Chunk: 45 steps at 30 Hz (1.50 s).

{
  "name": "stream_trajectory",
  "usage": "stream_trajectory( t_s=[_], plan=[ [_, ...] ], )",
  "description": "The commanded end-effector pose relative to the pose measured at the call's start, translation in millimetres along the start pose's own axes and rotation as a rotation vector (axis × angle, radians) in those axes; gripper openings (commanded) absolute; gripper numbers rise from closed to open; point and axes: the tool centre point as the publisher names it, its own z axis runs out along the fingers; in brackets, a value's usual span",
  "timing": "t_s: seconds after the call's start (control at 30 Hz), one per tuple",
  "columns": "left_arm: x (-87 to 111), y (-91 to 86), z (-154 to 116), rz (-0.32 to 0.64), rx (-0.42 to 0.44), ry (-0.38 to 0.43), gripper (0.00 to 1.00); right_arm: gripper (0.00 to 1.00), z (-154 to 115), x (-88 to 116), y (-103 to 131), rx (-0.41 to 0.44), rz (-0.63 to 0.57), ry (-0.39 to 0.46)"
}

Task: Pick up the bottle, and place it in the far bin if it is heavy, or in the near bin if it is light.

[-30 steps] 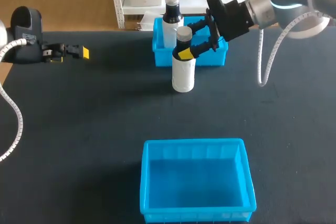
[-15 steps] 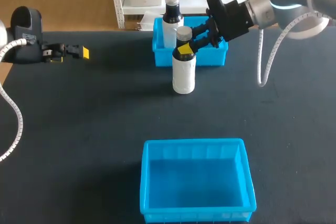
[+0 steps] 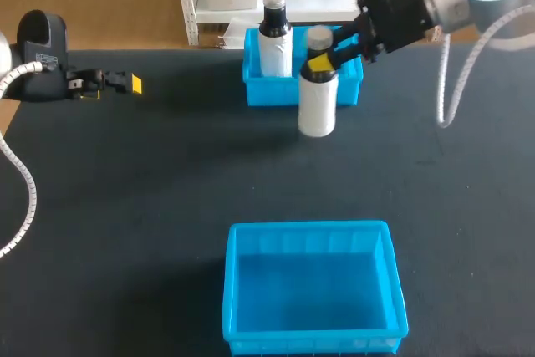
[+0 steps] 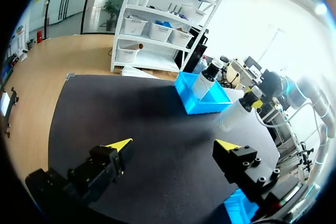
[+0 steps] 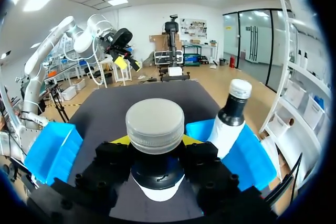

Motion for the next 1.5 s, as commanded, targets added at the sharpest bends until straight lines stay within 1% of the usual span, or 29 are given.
stream_trajectory(
  t_s=[0.03,0.27,0.43,0.53,0.63,0.83,0.93,1.07,1.17,1.3,1.37,1.5],
  plan=[
    [0.0,0.0,0.0,0.000,0.000,0.000,1.00,0.23,-37.4,3.3,13.8,0.058,0.008,-0.001],
    [0.0,0.0,0.0,0.000,0.000,0.000,1.00,0.23,-91.4,12.9,19.1,0.122,0.035,0.015],
    [0.0,0.0,0.0,0.000,0.000,0.000,1.00,0.23,-129.9,23.3,21.1,0.146,0.061,0.002],
    [0.0,0.0,0.0,0.000,0.000,0.000,1.00,0.20,-149.9,25.9,25.9,0.159,0.066,0.001],
    [0.0,0.0,0.0,0.000,0.000,0.000,1.00,0.18,-167.8,26.5,34.1,0.179,0.067,0.010],
    [0.0,0.0,0.0,0.000,0.000,0.000,1.00,0.19,-195.2,20.1,58.4,0.191,0.057,0.013],
    [0.0,0.0,0.0,0.000,0.000,0.000,1.00,0.22,-202.0,14.3,72.7,0.189,0.049,0.012],
    [0.0,0.0,0.0,0.000,0.000,0.000,1.00,0.22,-205.2,4.7,94.7,0.176,0.036,0.008],
    [0.0,0.0,0.0,0.000,0.000,0.000,1.00,0.22,-204.7,-3.1,113.0,0.143,0.035,-0.020],
    [0.0,0.0,0.0,0.000,0.000,0.000,1.00,0.20,-195.7,-20.8,149.4,0.097,0.001,-0.019],
    [0.0,0.0,0.0,0.000,0.000,0.000,1.00,0.20,-190.0,-28.7,164.0,0.072,-0.017,-0.015],
    [0.0,0.0,0.0,0.000,0.000,0.000,1.00,0.20,-173.3,-46.2,196.9,-0.012,-0.059,-0.014]
  ],
)
